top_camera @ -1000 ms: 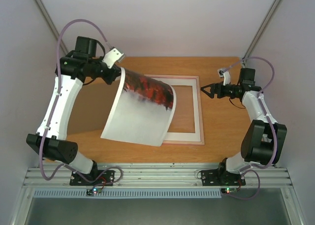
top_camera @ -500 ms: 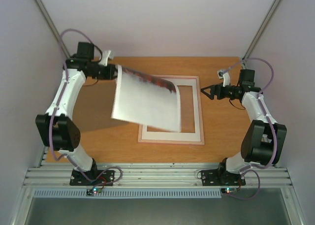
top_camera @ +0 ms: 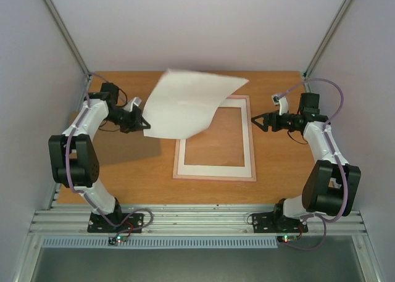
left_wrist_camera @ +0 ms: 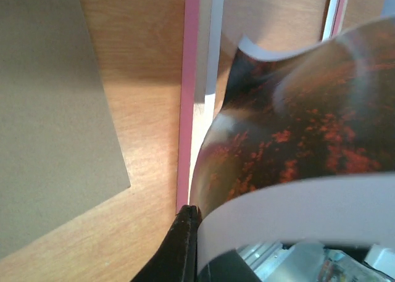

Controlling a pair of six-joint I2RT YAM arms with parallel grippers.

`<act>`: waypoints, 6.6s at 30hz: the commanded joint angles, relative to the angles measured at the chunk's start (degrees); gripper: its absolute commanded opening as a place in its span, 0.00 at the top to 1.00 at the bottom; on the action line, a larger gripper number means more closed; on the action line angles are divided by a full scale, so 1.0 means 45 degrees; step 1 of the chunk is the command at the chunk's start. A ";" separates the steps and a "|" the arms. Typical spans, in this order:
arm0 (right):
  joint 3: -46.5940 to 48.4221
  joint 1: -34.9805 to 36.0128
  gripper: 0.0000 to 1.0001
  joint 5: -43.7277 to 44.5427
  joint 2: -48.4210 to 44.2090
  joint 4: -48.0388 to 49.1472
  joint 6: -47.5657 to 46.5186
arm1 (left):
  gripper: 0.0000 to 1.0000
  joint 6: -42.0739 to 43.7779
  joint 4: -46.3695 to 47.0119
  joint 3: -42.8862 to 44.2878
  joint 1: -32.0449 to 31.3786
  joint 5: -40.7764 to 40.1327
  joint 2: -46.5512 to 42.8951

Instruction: Put the photo into the frame

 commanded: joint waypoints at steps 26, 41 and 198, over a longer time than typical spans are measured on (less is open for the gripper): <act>0.3456 0.1518 0.22 -0.0777 0.3538 -0.3218 0.4826 | 1.00 0.0350 -0.2089 -0.1164 0.0834 0.3901 0.0519; 0.5756 0.4312 0.26 -0.0997 0.7039 -0.5570 0.4199 | 0.99 0.5384 -0.4484 -0.1084 0.0814 0.4408 0.1648; -0.1560 0.3199 0.99 0.1442 0.2981 0.1359 0.7442 | 0.14 -0.0364 0.3786 -0.1842 0.0859 0.0678 -0.0836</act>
